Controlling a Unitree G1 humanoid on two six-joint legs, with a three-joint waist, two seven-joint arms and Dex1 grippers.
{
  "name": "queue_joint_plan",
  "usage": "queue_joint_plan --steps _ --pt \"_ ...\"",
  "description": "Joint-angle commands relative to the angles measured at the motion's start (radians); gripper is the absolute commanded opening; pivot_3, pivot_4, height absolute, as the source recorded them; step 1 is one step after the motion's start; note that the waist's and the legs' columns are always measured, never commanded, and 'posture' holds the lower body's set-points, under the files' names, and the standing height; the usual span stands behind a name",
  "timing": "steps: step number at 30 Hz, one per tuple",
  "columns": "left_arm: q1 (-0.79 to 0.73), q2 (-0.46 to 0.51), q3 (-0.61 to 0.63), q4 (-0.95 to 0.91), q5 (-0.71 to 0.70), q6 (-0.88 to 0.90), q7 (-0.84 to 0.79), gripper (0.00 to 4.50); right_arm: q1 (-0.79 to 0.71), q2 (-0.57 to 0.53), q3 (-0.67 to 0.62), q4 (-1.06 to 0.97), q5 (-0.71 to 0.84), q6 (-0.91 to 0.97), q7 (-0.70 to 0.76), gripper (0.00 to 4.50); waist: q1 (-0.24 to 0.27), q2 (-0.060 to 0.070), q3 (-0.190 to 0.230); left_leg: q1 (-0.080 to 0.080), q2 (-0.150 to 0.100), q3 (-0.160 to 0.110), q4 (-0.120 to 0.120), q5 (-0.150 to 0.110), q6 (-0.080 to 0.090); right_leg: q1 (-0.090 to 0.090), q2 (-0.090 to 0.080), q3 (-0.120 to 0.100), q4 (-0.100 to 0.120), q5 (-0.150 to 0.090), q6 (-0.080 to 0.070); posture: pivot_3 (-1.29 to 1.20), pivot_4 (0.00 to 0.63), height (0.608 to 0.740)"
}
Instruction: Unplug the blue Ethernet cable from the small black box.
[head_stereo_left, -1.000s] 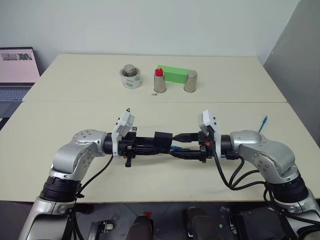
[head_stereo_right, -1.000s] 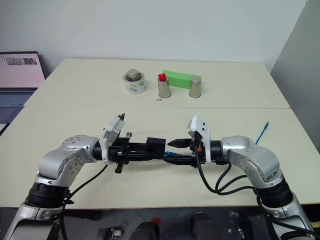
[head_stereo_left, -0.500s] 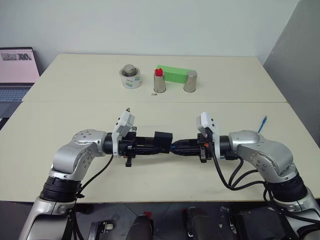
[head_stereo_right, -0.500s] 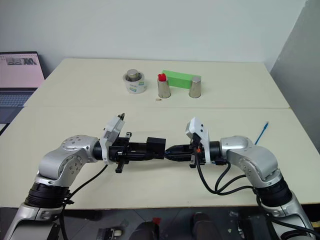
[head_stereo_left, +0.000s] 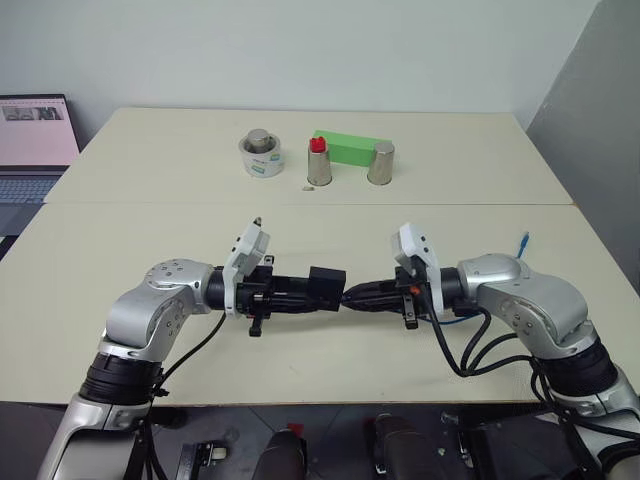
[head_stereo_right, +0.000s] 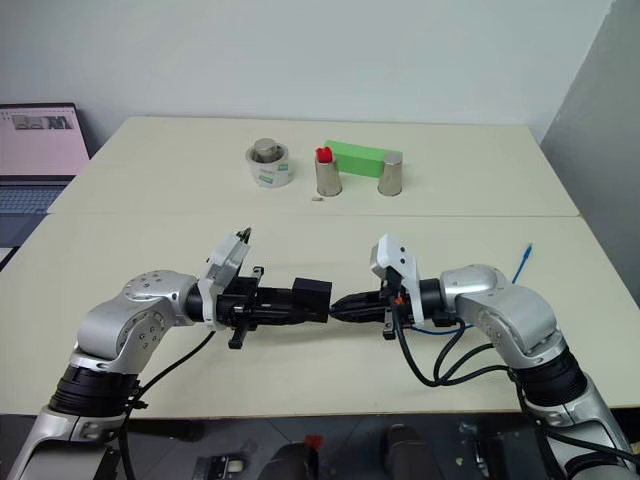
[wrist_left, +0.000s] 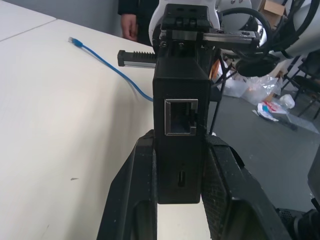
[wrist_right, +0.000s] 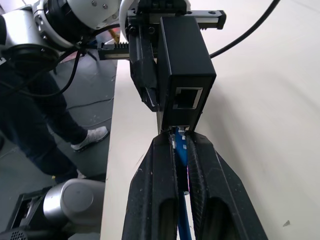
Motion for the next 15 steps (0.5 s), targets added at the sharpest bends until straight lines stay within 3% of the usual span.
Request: queue_joint_plan --steps 1,8,15 --pt "0.002 0.043 0.023 0.004 0.028 -0.042 -0.020 0.80 0.001 -0.068 -0.009 0.033 -0.053 -0.031 0.035 0.01 0.000 0.000 0.000 0.000 0.000 0.000 0.000 0.000 0.000 0.000 0.000 0.000 0.000 0.000 0.000 0.00 0.150 0.740" --pt "0.035 0.082 0.034 0.041 0.072 -0.094 -0.020 0.80 0.016 -0.090 -0.046 0.142 -0.135 -0.118 0.007 0.01 -0.001 0.000 0.000 0.000 0.000 0.000 0.000 0.000 0.000 0.000 0.000 0.000 0.000 0.000 0.000 0.00 0.150 0.740" --pt "0.075 0.052 0.058 0.041 0.103 -0.103 0.096 0.80 -0.114 0.067 -0.102 0.667 -0.477 -0.497 -0.459 0.01 -0.003 0.001 0.000 0.000 0.000 0.002 0.001 0.000 0.000 -0.001 0.000 0.002 0.001 0.001 0.001 0.00 0.150 0.740"
